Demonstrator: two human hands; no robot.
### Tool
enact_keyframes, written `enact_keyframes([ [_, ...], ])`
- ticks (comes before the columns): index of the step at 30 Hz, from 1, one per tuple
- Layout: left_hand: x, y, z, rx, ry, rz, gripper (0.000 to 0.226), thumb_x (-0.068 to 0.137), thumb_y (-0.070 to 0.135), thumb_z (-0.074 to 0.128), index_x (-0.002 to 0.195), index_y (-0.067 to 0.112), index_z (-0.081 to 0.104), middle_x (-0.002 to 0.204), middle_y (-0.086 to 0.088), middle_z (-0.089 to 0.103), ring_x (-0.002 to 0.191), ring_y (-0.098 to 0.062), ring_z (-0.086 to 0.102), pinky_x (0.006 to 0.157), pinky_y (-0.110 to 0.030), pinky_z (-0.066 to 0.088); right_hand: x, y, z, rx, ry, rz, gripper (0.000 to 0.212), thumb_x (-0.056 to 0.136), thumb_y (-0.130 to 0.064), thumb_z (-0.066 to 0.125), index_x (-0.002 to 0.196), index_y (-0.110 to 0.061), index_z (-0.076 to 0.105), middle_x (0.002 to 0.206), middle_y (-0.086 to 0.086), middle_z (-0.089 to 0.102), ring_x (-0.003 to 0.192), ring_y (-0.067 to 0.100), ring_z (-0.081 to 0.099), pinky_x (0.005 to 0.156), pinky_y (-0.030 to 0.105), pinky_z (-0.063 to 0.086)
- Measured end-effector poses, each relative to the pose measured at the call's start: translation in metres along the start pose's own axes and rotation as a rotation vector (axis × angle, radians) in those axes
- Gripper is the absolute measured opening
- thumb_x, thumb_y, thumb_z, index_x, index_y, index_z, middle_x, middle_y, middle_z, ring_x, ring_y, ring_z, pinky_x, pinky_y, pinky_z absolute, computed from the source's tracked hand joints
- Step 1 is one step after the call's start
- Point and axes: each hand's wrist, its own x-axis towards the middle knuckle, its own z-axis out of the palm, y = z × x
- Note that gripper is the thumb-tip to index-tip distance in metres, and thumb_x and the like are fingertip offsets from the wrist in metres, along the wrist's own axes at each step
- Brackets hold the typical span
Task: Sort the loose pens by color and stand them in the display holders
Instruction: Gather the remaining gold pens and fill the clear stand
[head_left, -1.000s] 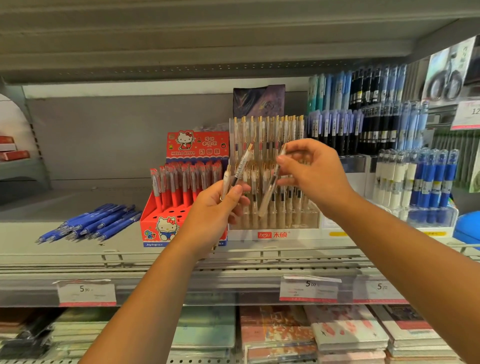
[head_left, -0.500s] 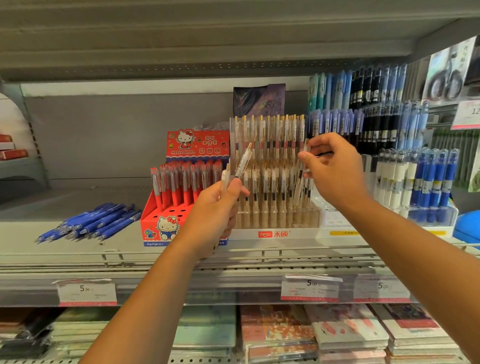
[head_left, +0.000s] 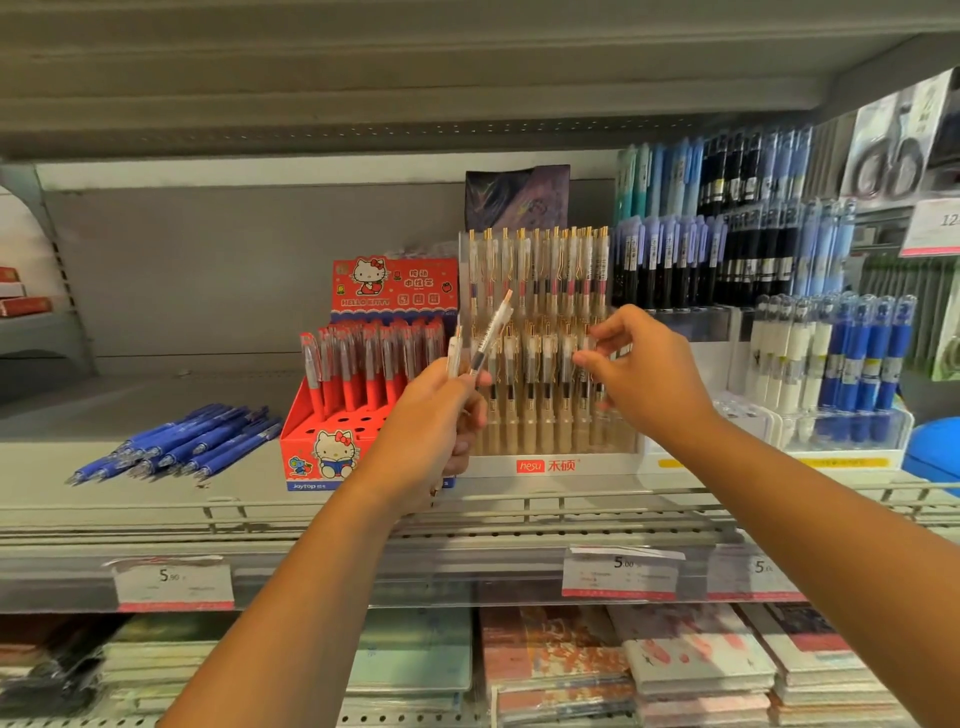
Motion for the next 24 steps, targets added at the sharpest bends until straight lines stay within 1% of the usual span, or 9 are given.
enact_keyframes([
  [3,-0.003,0.001,0.001,0.068,0.023,0.053,0.018,0.104,0.023,0.042,0.105,0.016,0.059,0.069,0.003,0.063,0.049,-0.010,0.045,0.039,-0.023,0.034,-0.001,-0.002,-0.002,-0.074,0.016,-0.026,0.021,0.086,-0.030,0.073,0.100,-0.020,0.062,0.085,-0.013,0.060,0.072,0.001,0.055,0.063,0.019,0.045],
  [5,-0.005,0.002,0.001,0.111,0.034,0.096,0.018,0.104,0.024,0.043,0.106,0.018,0.060,0.078,0.002,0.069,0.054,-0.010,0.052,0.042,-0.023,0.040,-0.003,-0.004,-0.004,-0.119,0.040,-0.037,0.018,0.088,-0.031,0.071,0.103,-0.022,0.065,0.092,-0.009,0.063,0.074,0.004,0.054,0.070,0.024,0.048],
  [8,-0.006,0.002,0.001,0.178,0.036,0.151,0.018,0.104,0.024,0.046,0.107,0.022,0.063,0.088,0.003,0.074,0.061,-0.010,0.057,0.046,-0.023,0.045,-0.012,-0.010,-0.001,-0.207,0.089,-0.059,0.026,0.092,-0.031,0.065,0.116,-0.021,0.063,0.113,-0.002,0.060,0.096,0.014,0.055,0.088,0.034,0.049],
  [10,-0.006,0.001,0.001,0.203,0.019,0.163,0.018,0.104,0.024,0.046,0.108,0.023,0.064,0.090,0.002,0.074,0.063,-0.009,0.057,0.048,-0.023,0.045,-0.018,-0.017,0.002,-0.210,0.099,-0.105,0.033,0.092,-0.029,0.064,0.124,-0.021,0.059,0.119,-0.002,0.057,0.107,0.016,0.053,0.090,0.032,0.047],
  [12,-0.006,0.000,0.000,0.203,-0.005,0.166,0.018,0.103,0.026,0.047,0.109,0.025,0.064,0.091,0.000,0.074,0.063,-0.009,0.057,0.049,-0.022,0.045,-0.023,-0.029,0.004,-0.044,0.042,-0.110,0.035,0.091,-0.026,0.065,0.125,-0.021,0.059,0.114,-0.005,0.059,0.098,0.012,0.056,0.083,0.024,0.048],
  [14,-0.006,0.000,0.000,0.187,-0.026,0.167,0.018,0.103,0.026,0.048,0.110,0.026,0.065,0.090,-0.001,0.074,0.063,-0.010,0.056,0.048,-0.022,0.044,-0.025,-0.041,0.005,0.232,-0.081,-0.022,0.035,0.091,-0.021,0.066,0.125,-0.021,0.060,0.108,-0.007,0.064,0.094,0.007,0.061,0.077,0.018,0.050],
  [16,-0.006,0.000,0.000,0.169,-0.048,0.165,0.019,0.103,0.026,0.048,0.111,0.029,0.065,0.090,-0.002,0.074,0.063,-0.011,0.056,0.048,-0.022,0.044,-0.025,-0.051,0.005,0.484,-0.191,0.087,0.031,0.091,-0.014,0.066,0.122,-0.018,0.063,0.104,-0.003,0.070,0.096,0.011,0.067,0.075,0.022,0.056],
  [18,-0.007,0.000,0.000,0.167,-0.076,0.164,0.021,0.103,0.026,0.048,0.114,0.031,0.065,0.089,-0.002,0.073,0.063,-0.011,0.056,0.048,-0.022,0.044,-0.025,-0.057,0.006,0.672,-0.237,0.150,0.027,0.092,-0.008,0.064,0.118,-0.016,0.065,0.103,0.001,0.073,0.095,0.016,0.070,0.067,0.025,0.058],
  [24,-0.009,0.003,0.001,0.169,-0.120,0.163,0.022,0.103,0.027,0.048,0.120,0.028,0.063,0.092,-0.003,0.074,0.067,-0.014,0.062,0.051,-0.022,0.048,-0.026,-0.058,0.006,0.811,-0.252,0.142,0.025,0.094,-0.004,0.060,0.113,-0.018,0.065,0.100,0.002,0.076,0.093,0.017,0.072,0.073,0.028,0.059],
])
